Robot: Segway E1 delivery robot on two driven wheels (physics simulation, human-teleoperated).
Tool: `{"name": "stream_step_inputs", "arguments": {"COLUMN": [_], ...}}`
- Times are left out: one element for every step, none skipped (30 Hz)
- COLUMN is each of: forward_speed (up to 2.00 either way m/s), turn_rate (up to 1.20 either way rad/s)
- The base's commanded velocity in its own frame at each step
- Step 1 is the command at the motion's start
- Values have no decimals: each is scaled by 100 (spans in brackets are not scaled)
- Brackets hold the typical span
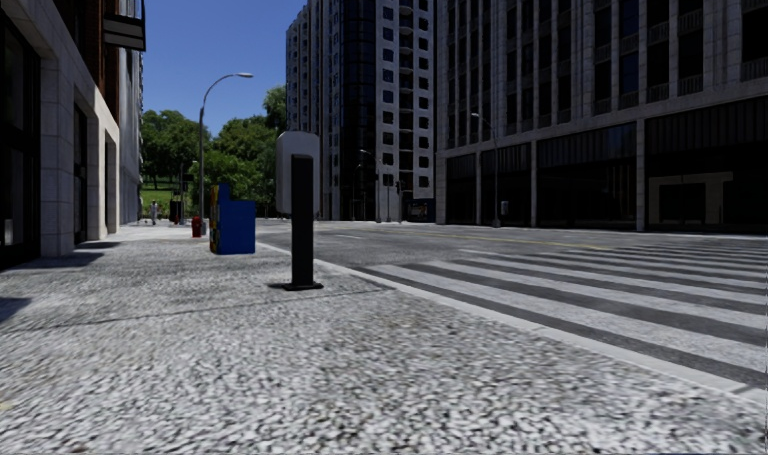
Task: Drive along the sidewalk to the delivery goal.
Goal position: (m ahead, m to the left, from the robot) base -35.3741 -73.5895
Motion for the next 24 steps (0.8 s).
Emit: {"name": "stream_step_inputs", "arguments": {"forward_speed": [165, 165, 165, 165, 165, 165, 165, 165, 165, 165, 165, 165, 165, 165, 165, 165, 165, 165, 165, 165, 165, 165, 165, 165], "turn_rate": [0, -32, -52, -71, -87, -97, -100, -100, -100, -100, -101, -101, -101, -101, -101, -101, -101, -101, -101, -101, -101, -101, -101, -101]}}
